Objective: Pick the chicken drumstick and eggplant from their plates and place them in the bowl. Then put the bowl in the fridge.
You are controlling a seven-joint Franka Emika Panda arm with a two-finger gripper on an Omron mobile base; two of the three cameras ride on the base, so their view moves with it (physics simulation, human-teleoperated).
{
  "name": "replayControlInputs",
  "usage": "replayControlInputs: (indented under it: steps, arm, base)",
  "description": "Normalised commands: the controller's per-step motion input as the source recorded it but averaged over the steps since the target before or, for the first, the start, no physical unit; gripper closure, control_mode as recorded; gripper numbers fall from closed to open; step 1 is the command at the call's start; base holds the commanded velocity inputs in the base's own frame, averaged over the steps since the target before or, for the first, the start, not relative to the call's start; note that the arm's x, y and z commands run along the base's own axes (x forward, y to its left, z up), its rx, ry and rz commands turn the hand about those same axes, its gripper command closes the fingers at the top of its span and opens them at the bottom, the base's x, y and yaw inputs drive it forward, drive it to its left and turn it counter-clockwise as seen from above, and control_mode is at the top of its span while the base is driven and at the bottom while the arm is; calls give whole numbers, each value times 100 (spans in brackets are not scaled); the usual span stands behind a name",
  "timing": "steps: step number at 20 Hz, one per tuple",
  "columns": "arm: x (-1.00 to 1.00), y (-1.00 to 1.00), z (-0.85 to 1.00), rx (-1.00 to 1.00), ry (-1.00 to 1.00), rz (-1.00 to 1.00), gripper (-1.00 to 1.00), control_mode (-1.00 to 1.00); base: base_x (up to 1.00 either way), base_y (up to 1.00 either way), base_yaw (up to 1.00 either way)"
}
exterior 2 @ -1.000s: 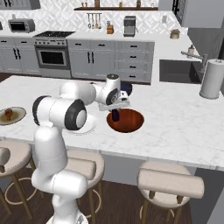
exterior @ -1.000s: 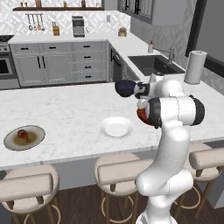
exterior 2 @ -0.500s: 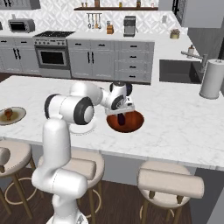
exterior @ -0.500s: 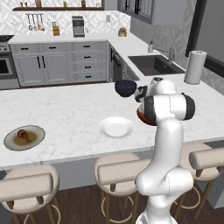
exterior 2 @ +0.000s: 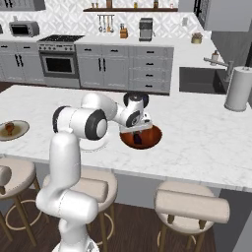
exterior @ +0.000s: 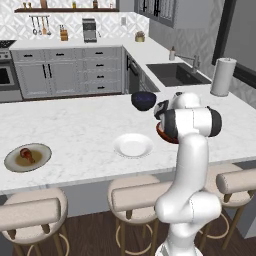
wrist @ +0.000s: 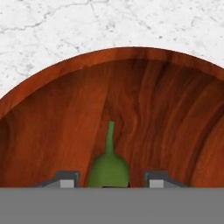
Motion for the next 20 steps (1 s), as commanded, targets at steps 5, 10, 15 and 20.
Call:
replayControlInputs:
  steps: [5, 10, 15, 20]
  arm:
    - [0, 0, 22, 0, 0, 1, -100, -100]
    - [-37, 0, 67, -7, 0, 0, -100, -100]
    - [-79, 21, 39, -8, 3, 0, -100, -100]
    - [-98, 64, 2, 0, 8, -7, -100, -100]
  base:
    - [0, 0, 0]
    - [0, 0, 0]
    - [0, 0, 0]
    - [0, 0, 0]
